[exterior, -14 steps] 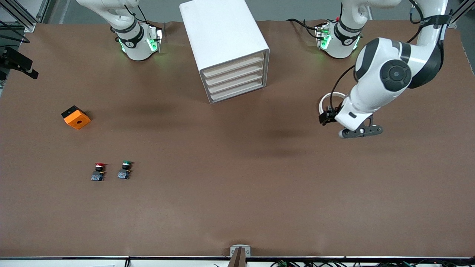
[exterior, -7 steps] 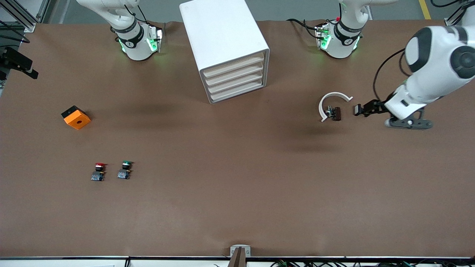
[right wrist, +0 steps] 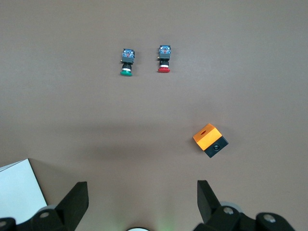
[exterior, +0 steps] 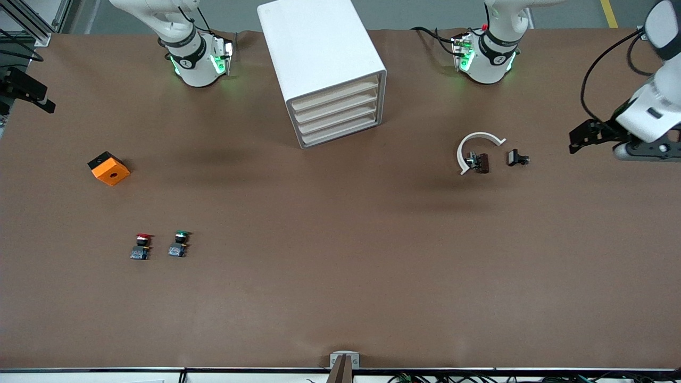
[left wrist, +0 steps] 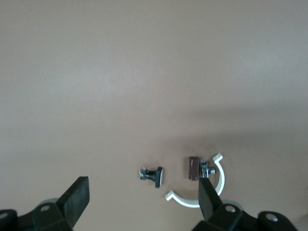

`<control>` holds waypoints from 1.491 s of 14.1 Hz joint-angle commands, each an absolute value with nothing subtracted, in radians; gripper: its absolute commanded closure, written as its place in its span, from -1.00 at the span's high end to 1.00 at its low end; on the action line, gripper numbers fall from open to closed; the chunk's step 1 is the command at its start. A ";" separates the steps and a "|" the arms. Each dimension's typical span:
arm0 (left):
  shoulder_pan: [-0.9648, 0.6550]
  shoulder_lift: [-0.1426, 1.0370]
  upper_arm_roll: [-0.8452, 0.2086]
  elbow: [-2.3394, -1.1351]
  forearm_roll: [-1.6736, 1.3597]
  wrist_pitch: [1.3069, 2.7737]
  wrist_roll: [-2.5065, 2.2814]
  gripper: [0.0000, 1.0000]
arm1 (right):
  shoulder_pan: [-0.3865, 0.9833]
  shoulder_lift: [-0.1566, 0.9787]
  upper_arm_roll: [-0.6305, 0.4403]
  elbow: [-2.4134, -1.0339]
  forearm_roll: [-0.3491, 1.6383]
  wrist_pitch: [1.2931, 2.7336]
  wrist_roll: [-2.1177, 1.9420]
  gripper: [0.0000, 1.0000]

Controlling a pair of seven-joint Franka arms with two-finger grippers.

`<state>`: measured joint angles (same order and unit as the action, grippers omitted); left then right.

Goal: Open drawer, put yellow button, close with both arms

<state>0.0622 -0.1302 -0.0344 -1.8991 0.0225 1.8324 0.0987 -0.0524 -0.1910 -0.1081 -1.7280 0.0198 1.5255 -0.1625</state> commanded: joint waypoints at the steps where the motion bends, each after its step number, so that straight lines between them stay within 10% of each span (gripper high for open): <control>1: 0.071 -0.078 -0.046 -1.748 0.043 1.754 0.091 1.00 | -0.048 -0.219 -0.107 -1.752 0.015 1.528 -0.166 1.00; 21: 0.061 -0.080 -0.107 -1.620 0.031 1.660 0.008 1.00 | -0.052 -0.204 -0.092 -1.694 0.000 1.526 -0.172 1.00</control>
